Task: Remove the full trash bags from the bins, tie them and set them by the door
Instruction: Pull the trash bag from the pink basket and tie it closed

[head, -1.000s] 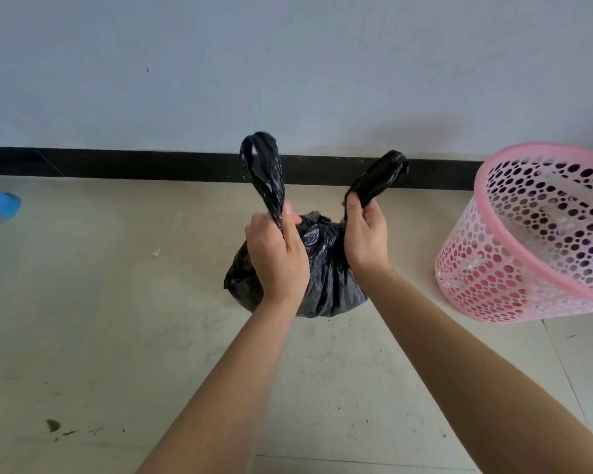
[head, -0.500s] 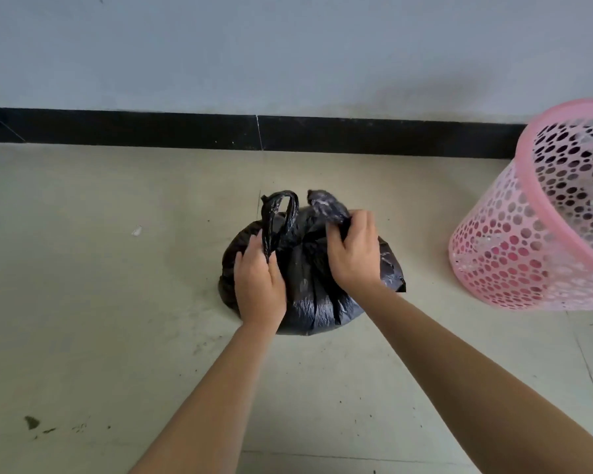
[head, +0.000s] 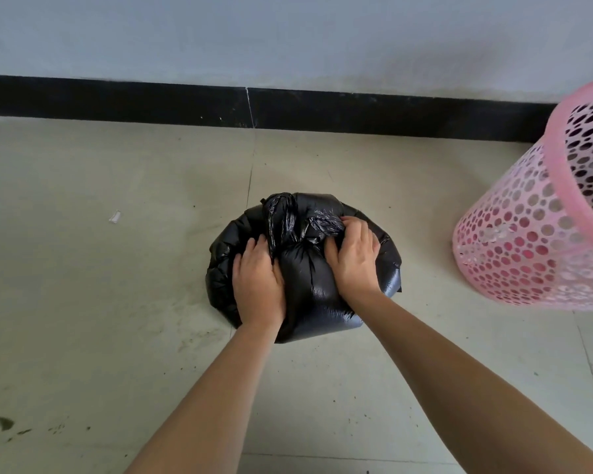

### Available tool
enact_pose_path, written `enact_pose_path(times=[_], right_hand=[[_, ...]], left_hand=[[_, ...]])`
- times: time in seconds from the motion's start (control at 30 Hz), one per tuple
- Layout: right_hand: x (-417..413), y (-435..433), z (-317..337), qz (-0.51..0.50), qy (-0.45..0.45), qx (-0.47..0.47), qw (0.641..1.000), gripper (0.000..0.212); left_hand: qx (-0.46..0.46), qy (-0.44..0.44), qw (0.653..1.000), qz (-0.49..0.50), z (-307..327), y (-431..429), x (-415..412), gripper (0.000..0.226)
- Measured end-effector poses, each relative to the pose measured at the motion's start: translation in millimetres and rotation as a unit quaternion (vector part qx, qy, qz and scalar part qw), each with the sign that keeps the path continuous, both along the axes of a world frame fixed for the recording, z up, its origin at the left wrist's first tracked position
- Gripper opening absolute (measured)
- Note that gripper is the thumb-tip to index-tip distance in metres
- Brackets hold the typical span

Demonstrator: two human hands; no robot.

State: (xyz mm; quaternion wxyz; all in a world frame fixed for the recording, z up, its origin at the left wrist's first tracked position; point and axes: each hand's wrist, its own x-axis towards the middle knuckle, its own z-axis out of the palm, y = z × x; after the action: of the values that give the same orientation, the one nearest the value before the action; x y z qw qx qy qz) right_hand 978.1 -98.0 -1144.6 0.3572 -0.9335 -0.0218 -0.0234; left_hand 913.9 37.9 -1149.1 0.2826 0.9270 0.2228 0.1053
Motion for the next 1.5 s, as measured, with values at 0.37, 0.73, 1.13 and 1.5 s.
enact_pose_path(times=[0.37,0.73,1.13,1.5], right_hand=[[-9,-7,-4,0.071,0.003,-0.109,0.992,0.033],[4,-5,107,-0.136,0.153,0.388,0.899,0.036],[11,-23,132,-0.187,0.137,0.272,0.934,0.036],[4,-15,157,0.095,0.13,0.226,0.961,0.025]], left_hand=[[-0.001,0.116,0.992,-0.053,5,2,-11,0.047],[-0.423,-0.177,0.878,0.14,132,5,26,0.044],[-0.556,-0.187,0.764,0.269,152,8,20,0.033],[-0.452,-0.124,0.883,0.02,168,0,18,0.011]])
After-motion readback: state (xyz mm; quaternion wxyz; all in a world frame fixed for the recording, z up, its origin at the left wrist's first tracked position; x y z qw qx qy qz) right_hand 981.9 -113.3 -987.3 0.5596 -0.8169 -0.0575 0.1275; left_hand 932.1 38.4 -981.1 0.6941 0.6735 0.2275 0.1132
